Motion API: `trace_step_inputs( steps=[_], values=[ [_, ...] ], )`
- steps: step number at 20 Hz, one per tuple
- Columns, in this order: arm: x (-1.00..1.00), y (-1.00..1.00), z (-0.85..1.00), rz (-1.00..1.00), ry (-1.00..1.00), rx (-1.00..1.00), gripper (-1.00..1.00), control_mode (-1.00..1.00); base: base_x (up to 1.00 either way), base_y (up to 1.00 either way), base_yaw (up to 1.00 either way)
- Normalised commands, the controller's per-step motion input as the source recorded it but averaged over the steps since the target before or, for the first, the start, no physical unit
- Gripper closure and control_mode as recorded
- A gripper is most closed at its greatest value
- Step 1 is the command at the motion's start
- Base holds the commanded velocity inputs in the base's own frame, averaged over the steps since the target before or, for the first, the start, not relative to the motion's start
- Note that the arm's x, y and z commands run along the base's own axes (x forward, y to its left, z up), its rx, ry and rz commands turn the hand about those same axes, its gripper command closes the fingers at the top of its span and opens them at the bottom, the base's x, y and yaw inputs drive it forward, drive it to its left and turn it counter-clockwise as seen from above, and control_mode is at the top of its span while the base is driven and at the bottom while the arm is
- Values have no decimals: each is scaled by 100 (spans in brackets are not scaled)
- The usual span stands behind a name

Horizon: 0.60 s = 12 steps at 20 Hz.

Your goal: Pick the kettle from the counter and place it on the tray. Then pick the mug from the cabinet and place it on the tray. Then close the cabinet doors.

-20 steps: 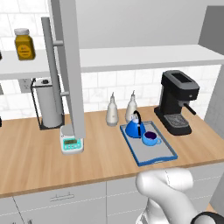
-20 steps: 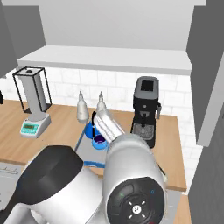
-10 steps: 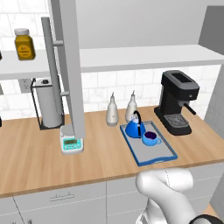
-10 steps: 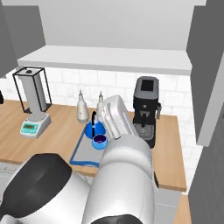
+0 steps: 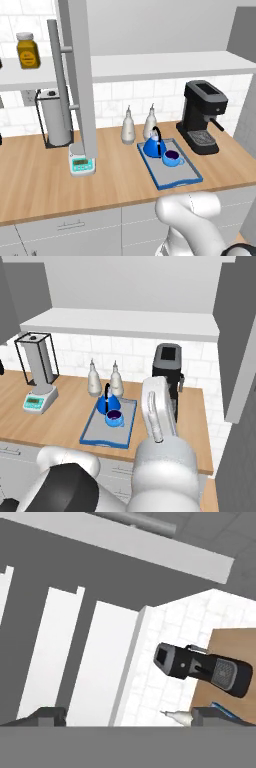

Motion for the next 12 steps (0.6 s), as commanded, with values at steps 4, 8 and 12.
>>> trace_step_inputs(
  steps=[4, 8, 12],
  values=[
    [-33, -36, 20, -1, -6, 16, -100, -100, 0, 0, 0],
    [-20, -21, 0, 0, 0, 1, -100, -100, 0, 0, 0],
    [-13, -7, 0, 0, 0, 5, -100, -100, 0, 0, 0]
  ],
)
